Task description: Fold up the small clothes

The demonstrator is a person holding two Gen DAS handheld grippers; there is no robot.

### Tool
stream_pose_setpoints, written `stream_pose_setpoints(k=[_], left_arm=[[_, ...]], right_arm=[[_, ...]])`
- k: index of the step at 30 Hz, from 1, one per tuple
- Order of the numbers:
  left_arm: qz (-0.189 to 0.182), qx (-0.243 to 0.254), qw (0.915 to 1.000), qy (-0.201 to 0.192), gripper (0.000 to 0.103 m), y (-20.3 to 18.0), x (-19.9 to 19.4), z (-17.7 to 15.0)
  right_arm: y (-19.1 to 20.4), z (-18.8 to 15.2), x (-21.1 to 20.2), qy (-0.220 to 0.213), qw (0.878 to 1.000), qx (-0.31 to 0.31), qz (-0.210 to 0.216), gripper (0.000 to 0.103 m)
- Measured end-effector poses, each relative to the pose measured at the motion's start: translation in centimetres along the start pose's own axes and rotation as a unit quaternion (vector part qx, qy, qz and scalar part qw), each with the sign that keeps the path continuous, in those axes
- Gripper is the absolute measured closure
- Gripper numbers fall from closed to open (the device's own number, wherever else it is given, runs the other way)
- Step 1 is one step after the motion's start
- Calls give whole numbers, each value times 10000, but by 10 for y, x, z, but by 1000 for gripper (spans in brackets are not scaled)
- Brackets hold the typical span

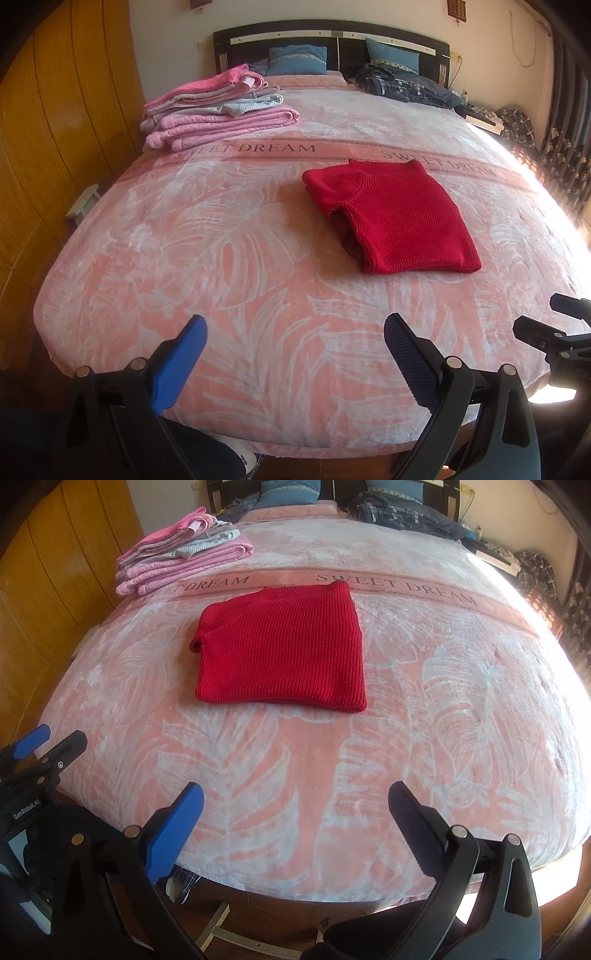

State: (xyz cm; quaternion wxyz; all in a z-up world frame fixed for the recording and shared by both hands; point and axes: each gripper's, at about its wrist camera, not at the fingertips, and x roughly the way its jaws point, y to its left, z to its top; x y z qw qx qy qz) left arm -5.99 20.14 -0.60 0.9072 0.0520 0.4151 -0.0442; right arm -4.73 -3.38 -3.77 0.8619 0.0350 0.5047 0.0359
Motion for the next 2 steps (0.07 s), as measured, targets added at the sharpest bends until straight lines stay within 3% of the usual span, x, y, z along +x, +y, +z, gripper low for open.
stream_pose_setpoints(k=[2], left_arm=[[-1, 4, 10000, 8, 6, 0, 0, 0]], right_arm=[[-1, 0, 0, -9, 10000, 17, -23, 3]])
